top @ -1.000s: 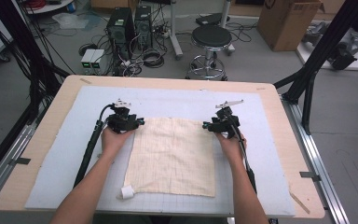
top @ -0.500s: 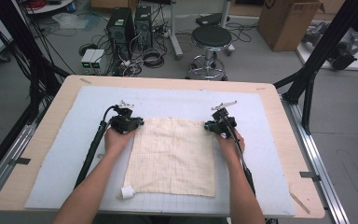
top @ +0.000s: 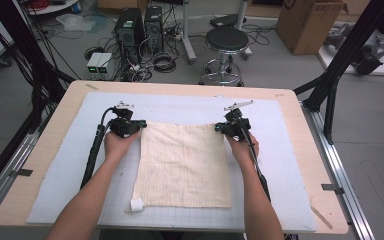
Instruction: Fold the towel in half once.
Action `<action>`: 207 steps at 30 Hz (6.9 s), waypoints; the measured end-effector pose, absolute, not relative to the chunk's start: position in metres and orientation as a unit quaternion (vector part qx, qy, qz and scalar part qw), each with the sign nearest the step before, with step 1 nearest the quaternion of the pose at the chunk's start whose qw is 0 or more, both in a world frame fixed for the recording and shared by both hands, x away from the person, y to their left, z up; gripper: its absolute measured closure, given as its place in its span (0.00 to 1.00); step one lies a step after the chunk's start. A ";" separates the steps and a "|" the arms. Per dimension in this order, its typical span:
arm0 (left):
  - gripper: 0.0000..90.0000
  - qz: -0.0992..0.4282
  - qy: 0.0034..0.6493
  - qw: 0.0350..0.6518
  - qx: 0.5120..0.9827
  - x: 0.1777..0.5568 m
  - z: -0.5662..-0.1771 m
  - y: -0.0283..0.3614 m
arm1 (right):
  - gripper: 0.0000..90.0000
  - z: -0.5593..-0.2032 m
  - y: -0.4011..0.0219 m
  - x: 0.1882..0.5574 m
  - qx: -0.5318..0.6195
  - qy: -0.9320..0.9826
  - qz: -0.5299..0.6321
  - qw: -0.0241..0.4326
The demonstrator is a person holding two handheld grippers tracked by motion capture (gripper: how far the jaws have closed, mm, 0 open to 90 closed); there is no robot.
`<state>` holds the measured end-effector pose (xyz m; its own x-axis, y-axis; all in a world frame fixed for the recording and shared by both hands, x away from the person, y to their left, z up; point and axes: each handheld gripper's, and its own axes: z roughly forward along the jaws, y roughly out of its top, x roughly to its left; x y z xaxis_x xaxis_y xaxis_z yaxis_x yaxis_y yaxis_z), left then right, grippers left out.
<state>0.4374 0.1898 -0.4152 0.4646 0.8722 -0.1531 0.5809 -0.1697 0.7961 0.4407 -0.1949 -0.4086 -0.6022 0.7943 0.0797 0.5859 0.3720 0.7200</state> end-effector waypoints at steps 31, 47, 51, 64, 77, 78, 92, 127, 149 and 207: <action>0.97 0.142 0.436 0.480 0.748 0.396 -0.392 0.206 | 0.93 -0.386 -0.233 0.407 0.389 0.799 0.455 0.061; 0.97 0.118 0.393 0.489 0.770 0.350 -0.399 0.211 | 0.93 -0.388 -0.232 0.372 0.356 0.805 0.472 0.051; 0.97 0.116 0.384 0.488 0.775 0.343 -0.400 0.211 | 0.93 -0.391 -0.236 0.364 0.355 0.805 0.473 0.050; 0.97 0.109 0.367 0.487 0.785 0.314 -0.410 0.217 | 0.93 -0.401 -0.236 0.335 0.333 0.820 0.462 0.051; 0.97 0.097 0.349 0.481 0.798 0.288 -0.422 0.219 | 0.93 -0.415 -0.235 0.306 0.315 0.834 0.451 0.044; 0.97 0.099 0.347 0.479 0.801 0.285 -0.423 0.219 | 0.93 -0.415 -0.235 0.303 0.316 0.833 0.452 0.044; 0.96 0.089 0.329 0.474 0.812 0.264 -0.430 0.221 | 0.93 -0.426 -0.235 0.279 0.308 0.840 0.445 0.041; 0.79 0.053 0.288 0.425 0.857 0.255 -0.441 0.208 | 0.84 -0.437 -0.230 0.260 0.273 0.873 0.402 0.033; 0.94 0.064 0.298 0.463 0.832 0.249 -0.430 0.218 | 0.96 -0.416 -0.234 0.245 0.259 0.854 0.448 0.048; 0.99 0.090 0.359 0.401 0.838 0.345 -0.439 0.138 | 0.99 -0.438 -0.146 0.355 0.315 0.868 0.382 0.045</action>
<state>0.3454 0.1379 -0.4395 0.7255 0.6744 -0.1372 0.5300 -0.4203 0.7365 0.3550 -0.1457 -0.4382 -0.7969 0.5817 0.1628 0.5131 0.5097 0.6906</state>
